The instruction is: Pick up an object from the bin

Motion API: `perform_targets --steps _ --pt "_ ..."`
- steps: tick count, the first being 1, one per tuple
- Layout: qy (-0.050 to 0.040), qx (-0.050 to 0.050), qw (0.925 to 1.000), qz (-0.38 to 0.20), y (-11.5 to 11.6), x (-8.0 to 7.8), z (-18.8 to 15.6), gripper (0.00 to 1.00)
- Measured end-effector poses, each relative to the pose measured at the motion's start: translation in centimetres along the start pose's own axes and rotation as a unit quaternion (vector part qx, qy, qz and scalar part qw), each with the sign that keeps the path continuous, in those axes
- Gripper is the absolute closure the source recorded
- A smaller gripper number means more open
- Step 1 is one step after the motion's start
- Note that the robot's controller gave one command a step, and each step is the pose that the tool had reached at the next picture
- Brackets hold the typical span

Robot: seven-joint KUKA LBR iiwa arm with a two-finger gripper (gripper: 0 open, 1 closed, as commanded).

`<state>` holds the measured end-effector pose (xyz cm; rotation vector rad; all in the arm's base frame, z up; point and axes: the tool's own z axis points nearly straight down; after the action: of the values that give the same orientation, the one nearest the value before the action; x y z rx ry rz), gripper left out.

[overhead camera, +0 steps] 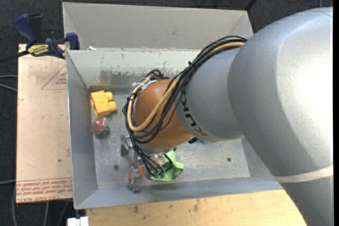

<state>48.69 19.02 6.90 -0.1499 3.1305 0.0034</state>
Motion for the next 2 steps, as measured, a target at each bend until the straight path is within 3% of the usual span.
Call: perform_targets --steps 1,2 --pt "0.0021 0.000 0.9876 -0.157 -2.5 0.8 -3.1 0.00" --pt "0.0028 -0.002 0.9207 -0.390 -0.6 0.9 -3.1 0.00"
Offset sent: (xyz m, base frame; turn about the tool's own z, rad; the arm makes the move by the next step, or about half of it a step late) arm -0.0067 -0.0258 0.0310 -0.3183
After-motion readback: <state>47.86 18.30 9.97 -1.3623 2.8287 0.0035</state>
